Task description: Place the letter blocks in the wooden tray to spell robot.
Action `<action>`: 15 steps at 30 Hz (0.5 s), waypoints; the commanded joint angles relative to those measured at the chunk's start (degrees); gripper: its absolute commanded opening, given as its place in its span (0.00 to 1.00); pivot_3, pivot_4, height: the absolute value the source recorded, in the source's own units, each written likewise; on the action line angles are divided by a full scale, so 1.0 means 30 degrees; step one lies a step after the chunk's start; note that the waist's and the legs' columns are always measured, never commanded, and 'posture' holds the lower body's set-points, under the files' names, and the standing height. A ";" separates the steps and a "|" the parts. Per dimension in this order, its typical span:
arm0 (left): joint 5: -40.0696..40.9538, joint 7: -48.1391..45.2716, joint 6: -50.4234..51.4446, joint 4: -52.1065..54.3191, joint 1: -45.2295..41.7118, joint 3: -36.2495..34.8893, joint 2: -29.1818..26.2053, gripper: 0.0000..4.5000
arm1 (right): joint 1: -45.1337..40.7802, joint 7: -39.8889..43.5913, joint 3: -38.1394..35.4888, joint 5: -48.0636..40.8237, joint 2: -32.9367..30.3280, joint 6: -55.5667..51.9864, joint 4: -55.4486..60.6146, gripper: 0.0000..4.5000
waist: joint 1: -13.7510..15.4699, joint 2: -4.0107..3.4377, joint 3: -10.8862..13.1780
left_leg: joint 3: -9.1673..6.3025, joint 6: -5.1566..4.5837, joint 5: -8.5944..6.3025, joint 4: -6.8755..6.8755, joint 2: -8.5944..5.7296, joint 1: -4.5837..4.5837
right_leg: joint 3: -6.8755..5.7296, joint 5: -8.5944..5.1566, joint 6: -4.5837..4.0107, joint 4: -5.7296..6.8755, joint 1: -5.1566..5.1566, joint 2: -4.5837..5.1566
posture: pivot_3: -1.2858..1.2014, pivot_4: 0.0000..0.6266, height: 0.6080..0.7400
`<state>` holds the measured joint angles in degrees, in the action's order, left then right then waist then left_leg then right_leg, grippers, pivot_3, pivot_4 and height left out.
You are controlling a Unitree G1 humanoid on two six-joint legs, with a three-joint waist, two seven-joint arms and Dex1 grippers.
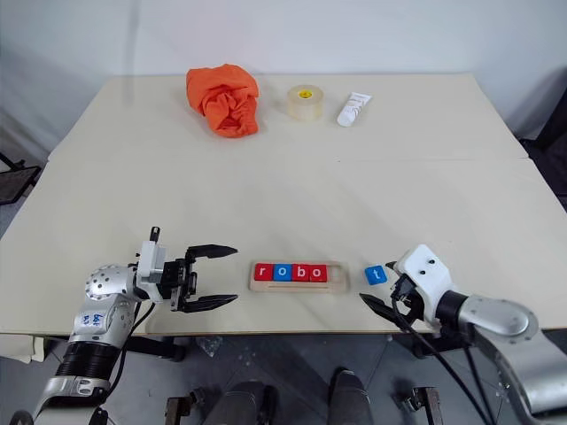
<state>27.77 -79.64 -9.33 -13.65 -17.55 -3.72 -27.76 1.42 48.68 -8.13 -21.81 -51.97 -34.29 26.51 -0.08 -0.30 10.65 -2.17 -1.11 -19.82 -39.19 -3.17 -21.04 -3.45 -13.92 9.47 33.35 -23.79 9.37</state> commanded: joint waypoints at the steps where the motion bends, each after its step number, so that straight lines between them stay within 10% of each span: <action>1: 0.0233 0.0004 -0.0078 0.0495 0.0035 -0.0105 -0.0047 1.00 | -0.1639 0.3296 0.1138 0.1201 -0.1441 0.3653 -0.2901 0.99 | 0.0023 0.0002 0.0001 | -0.0004 -0.0001 0.0002 0.0000 0.0001 0.0001 | -0.0002 0.0000 0.0001 -0.0002 0.0002 0.0001 | 0.52 0.24 1.00; 15: 0.0773 -0.0755 0.0041 0.1059 0.0980 -0.0832 -0.1061 1.00 | -1.0459 1.0587 0.6244 0.5067 -0.0332 1.3138 -1.5189 0.99 | -0.0035 0.0002 0.0002 | -0.0028 0.0033 0.0008 -0.0003 0.0017 -0.0009 | -0.0034 0.0000 0.0000 -0.0026 0.0001 0.0009 | 0.52 0.24 1.00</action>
<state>28.28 -81.44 -9.25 -12.20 -15.15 -4.55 -30.07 -28.91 78.75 10.04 -7.70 -53.43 2.84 -17.12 -0.18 -0.29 10.66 -2.24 -1.00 -19.80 -39.20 -3.11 -21.06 -3.55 -13.92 9.47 33.27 -23.78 9.39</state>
